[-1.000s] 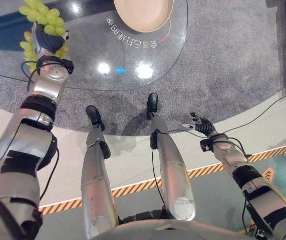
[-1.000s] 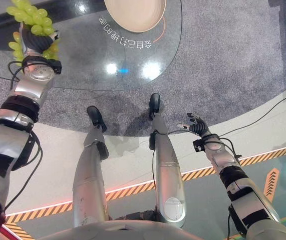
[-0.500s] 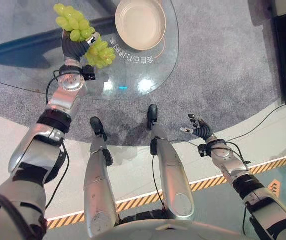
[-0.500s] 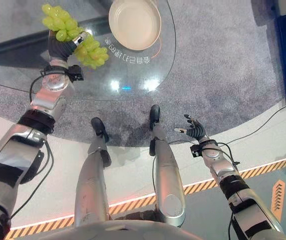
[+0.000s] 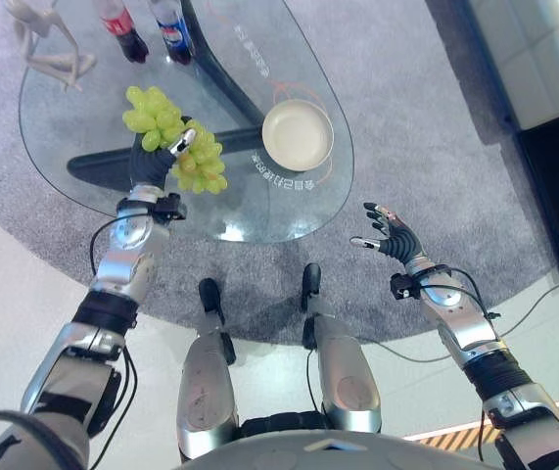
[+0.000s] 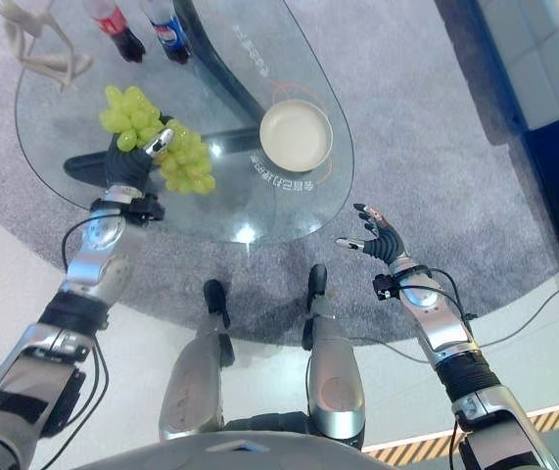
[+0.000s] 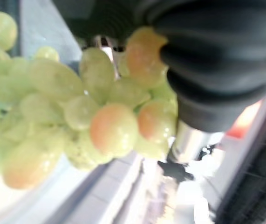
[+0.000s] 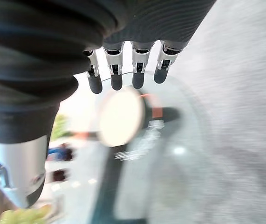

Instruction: Pick up fruits into the plate

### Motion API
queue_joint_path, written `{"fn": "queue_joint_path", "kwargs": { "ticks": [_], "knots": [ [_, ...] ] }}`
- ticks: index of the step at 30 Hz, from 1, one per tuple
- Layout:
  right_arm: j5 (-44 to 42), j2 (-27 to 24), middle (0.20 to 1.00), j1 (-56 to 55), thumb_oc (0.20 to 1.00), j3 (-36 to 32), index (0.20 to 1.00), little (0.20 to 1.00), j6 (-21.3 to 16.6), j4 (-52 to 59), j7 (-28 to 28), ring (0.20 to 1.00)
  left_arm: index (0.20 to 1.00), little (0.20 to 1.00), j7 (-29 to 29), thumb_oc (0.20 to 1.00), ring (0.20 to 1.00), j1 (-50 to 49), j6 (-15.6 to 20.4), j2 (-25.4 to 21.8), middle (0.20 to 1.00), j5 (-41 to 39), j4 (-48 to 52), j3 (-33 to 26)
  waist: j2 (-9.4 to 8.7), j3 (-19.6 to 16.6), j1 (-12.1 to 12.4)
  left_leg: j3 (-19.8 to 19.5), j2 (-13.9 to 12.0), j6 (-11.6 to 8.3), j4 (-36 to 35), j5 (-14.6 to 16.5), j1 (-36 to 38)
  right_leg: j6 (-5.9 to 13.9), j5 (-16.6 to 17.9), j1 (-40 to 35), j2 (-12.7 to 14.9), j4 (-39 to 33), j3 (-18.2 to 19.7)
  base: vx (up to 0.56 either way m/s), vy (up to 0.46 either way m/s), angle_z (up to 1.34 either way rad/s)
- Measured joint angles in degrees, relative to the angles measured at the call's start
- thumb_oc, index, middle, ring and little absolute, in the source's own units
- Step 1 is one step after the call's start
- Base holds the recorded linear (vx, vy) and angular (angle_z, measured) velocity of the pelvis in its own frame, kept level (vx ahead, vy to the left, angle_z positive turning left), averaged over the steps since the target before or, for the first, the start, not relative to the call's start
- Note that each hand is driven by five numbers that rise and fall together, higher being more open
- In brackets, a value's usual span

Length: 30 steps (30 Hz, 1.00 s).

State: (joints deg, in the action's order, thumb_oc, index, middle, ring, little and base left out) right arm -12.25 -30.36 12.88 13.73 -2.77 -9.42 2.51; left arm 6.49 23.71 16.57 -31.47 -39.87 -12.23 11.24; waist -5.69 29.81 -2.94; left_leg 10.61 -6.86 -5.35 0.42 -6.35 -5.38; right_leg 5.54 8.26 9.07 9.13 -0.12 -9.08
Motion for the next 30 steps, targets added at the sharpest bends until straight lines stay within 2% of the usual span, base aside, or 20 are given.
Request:
{"fn": "queue_joint_path", "kwargs": {
  "ticks": [3,5,6,7,8,11,13,16,19,24,30],
  "knots": [
    [0.3,-0.1,1.000,1.5,1.000,-1.3,1.000,1.000,1.5,3.4,3.0,1.000,0.200,0.200,-2.7,0.200,0.200,-4.7,-0.2,1.9,0.200,0.0,4.5,-1.1,1.79,-1.2,0.4,0.2,0.2,-0.07,-2.2,0.1,3.9,0.02,0.0,-3.9,-0.1,-1.9,-0.4,0.15,-0.030,0.02],
    [0.4,-1.5,1.000,2.5,1.000,-1.7,1.000,1.000,3.4,5.8,6.7,1.000,0.200,0.200,-5.7,0.200,0.200,-7.0,-0.9,4.1,0.200,-0.2,7.5,-1.0,4.32,-4.7,1.2,0.1,0.2,-0.14,-3.4,0.0,5.5,0.23,0.1,-5.7,-0.3,-3.1,-1.0,0.17,-0.040,0.07],
    [0.3,-2.0,1.000,2.8,1.000,-1.6,1.000,1.000,3.9,5.9,7.6,1.000,0.200,0.200,-6.5,0.200,0.200,-7.1,-1.2,4.4,0.200,-0.3,7.7,-0.9,4.88,-5.4,1.5,0.0,0.2,-0.14,-3.6,0.1,6.1,0.24,0.1,-6.3,-0.4,-3.3,-1.0,0.16,-0.020,0.05],
    [-0.3,-2.4,1.000,3.6,1.000,-1.6,1.000,1.000,5.1,6.0,9.3,1.000,0.200,0.200,-8.2,0.200,0.200,-7.3,-1.9,4.6,0.200,-0.7,7.9,-0.9,5.83,-8.2,1.9,0.0,0.2,-0.23,-4.2,0.1,6.4,0.26,0.1,-7.0,-0.5,-4.3,-1.3,0.19,-0.020,0.06],
    [-1.6,-3.0,1.000,4.4,1.000,-1.6,1.000,1.000,6.5,6.4,10.9,1.000,0.200,0.200,-9.7,0.200,0.200,-7.3,-3.0,4.6,0.200,-1.2,8.8,-0.9,6.41,-9.4,2.0,0.0,0.2,-0.27,-4.9,0.1,8.0,0.27,0.1,-8.6,-0.7,-5.1,-1.5,0.17,-0.015,0.05],
    [-5.3,-3.1,1.000,4.9,1.000,-1.4,1.000,1.000,8.8,7.9,14.1,1.000,0.200,0.200,-12.8,0.200,0.200,-7.4,-4.9,4.6,0.200,-2.5,9.9,-0.7,6.68,-12.1,2.1,-0.1,-0.2,-0.51,-5.1,0.5,9.7,0.84,-0.4,-10.4,-0.9,-5.1,-1.7,0.12,-0.046,0.03],
    [-10.3,-3.0,1.000,4.6,1.000,0.5,1.000,1.000,10.9,13.1,17.3,1.000,0.200,0.200,-15.7,0.200,0.200,-8.0,-7.5,4.6,0.200,-4.2,11.7,-0.5,6.60,-14.5,1.6,-0.4,-0.3,-0.54,-5.5,0.5,11.1,1.02,-0.8,-12.0,-1.0,-5.1,-2.4,0.02,-0.048,0.08],
    [-14.6,-2.3,1.000,4.7,1.000,3.5,1.000,1.000,13.1,15.4,21.1,1.000,0.200,0.200,-19.2,0.200,0.200,-8.2,-9.1,4.6,0.200,-5.3,11.9,0.7,6.57,-16.3,1.7,-1.0,-0.3,-0.53,-5.5,0.5,11.9,1.12,-0.9,-13.0,-1.0,-5.1,-2.8,-0.03,-0.026,0.09],
    [-18.3,-2.2,1.000,4.5,1.000,7.2,1.000,1.000,16.3,16.8,24.5,1.000,0.200,0.200,-22.0,0.200,0.200,-10.3,-10.0,3.3,0.200,-6.1,14.4,1.8,6.42,-18.6,2.1,-1.3,-0.2,-0.36,-5.5,0.6,11.8,1.15,-1.0,-13.1,-0.9,-5.2,-2.9,-0.04,-0.004,0.05],
    [-24.5,-2.2,1.000,4.5,1.000,11.0,1.000,1.000,21.3,18.6,28.5,1.000,0.200,0.200,-25.8,0.200,0.200,-10.8,-10.2,-0.4,0.200,-6.7,17.2,3.8,6.20,-20.3,3.1,-1.6,-0.2,-0.28,-5.8,0.7,11.8,1.20,-1.3,-13.3,-0.6,-5.2,-2.9,-0.01,-0.001,0.04],
    [-29.4,-2.0,1.000,4.3,1.000,14.3,1.000,1.000,23.6,18.8,29.2,1.000,0.200,0.200,-26.8,0.200,0.200,-10.8,-10.2,-1.5,0.200,-8.5,18.5,5.0,6.06,-23.3,3.0,-1.6,-0.1,0.18,-5.8,0.4,11.9,1.29,-1.2,-13.4,-0.4,-5.2,-2.9,0.00,0.000,0.00]
  ]
}}
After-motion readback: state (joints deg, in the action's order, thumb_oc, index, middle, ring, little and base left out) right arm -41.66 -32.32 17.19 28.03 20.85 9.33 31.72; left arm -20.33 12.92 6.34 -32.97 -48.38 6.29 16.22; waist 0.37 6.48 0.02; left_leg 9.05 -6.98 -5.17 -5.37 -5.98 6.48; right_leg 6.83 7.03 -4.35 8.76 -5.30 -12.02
